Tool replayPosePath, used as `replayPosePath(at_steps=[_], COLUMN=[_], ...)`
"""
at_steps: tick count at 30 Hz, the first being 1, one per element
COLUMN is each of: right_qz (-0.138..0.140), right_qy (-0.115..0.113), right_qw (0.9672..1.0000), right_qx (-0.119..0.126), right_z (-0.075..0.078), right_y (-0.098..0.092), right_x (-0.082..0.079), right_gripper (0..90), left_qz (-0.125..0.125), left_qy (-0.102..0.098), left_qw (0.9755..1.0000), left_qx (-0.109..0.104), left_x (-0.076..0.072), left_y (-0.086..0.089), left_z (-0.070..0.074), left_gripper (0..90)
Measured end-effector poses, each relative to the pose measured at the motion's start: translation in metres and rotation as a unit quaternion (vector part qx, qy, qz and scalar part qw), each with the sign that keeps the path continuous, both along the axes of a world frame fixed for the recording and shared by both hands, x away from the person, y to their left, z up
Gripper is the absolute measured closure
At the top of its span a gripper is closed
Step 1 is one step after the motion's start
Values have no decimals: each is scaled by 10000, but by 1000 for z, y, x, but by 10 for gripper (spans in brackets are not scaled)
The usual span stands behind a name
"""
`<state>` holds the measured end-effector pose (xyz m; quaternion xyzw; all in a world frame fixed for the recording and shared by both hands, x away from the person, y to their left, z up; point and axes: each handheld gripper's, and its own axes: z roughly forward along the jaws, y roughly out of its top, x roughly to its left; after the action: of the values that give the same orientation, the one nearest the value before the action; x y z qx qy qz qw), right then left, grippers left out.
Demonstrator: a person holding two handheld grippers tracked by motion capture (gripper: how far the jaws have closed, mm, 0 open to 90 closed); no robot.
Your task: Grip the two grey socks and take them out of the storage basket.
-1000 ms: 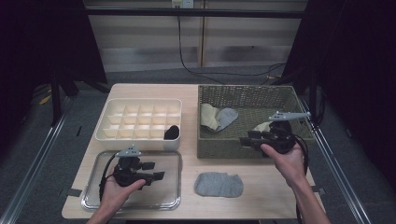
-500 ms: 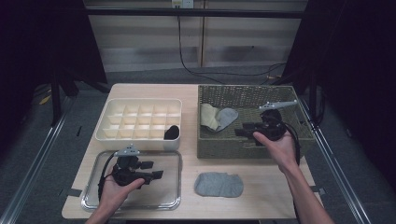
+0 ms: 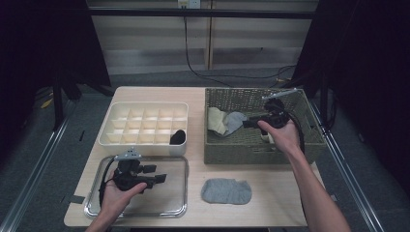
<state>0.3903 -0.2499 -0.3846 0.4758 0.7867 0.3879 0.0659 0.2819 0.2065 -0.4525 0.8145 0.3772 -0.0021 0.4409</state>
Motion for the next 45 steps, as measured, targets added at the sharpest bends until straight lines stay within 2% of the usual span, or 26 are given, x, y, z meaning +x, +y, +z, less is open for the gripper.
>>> replayPosePath(at_steps=[4, 9, 13, 15, 18, 21, 22, 24, 26, 28, 29, 31, 34, 37, 39, 42, 43, 45], right_qz=[-4, 33, -7, -2, 28, -27, -56, -100, -72, -104, -86, -80, -36, -47, -116, -203, -230, -168], right_qy=[74, 167, 351, 485, 625, 779, 797, 803, 859, 1047, 1132, 1190, 1362, 1412, 1454, 1573, 1607, 1670], right_qw=[10000, 9998, 9994, 9986, 9978, 9962, 9961, 9963, 9956, 9936, 9922, 9918, 9889, 9879, 9868, 9848, 9831, 9811], right_qx=[-41, -68, -63, -207, -205, -387, -377, -299, -357, -414, -520, -462, -601, -646, -709, -707, -843, -967], right_z=[-4, -12, -25, -32, -43, -49, -49, -50, -55, -63, -65, -66, -72, -75, -77, -81, -83, -86], right_y=[-1, 6, 15, 22, 29, 31, 31, 31, 32, 31, 31, 31, 33, 36, 38, 38, 39, 41], right_x=[19, 41, 60, 68, 78, 87, 90, 94, 97, 100, 101, 102, 104, 106, 106, 109, 109, 109], right_gripper=[598, 619, 623, 641, 645, 650, 662, 683, 684, 682, 683, 689, 695, 690, 637, 654, 658, 651], left_qz=[-22, -54, -40, -21, -25, -31, -36, -69, -85, -77, -80, -89, -85, -85, -83, -84, -85, -92], left_qy=[21, 10, 31, 19, 32, 34, 34, 21, 34, 32, 38, 34, 38, 29, 24, 30, 25, 25], left_qw=[10000, 10000, 10000, 10000, 10000, 10000, 10000, 10000, 10000, 10000, 10000, 10000, 10000, 10000, 10000, 10000, 10000, 9999], left_qx=[1, 19, -13, -10, -30, -3, 6, 29, 13, 21, 33, 31, 19, 17, 14, 32, 32, 35], left_x=[2, 2, 3, 3, 3, 3, 3, 3, 3, 3, 3, 3, 3, 3, 3, 5, 4, 4], left_y=[1, 0, 2, 3, 3, 2, 2, 2, 1, 1, 1, 1, 0, 0, 0, 0, 0, 0], left_z=[-1, -1, -1, -1, -1, -2, -2, -2, -3, -3, -3, -3, -3, -3, -3, -3, -3, -3], left_gripper=[374, 374, 374, 374, 374, 374, 374, 374, 374, 374, 374, 374, 374, 374, 374, 374, 374, 374])
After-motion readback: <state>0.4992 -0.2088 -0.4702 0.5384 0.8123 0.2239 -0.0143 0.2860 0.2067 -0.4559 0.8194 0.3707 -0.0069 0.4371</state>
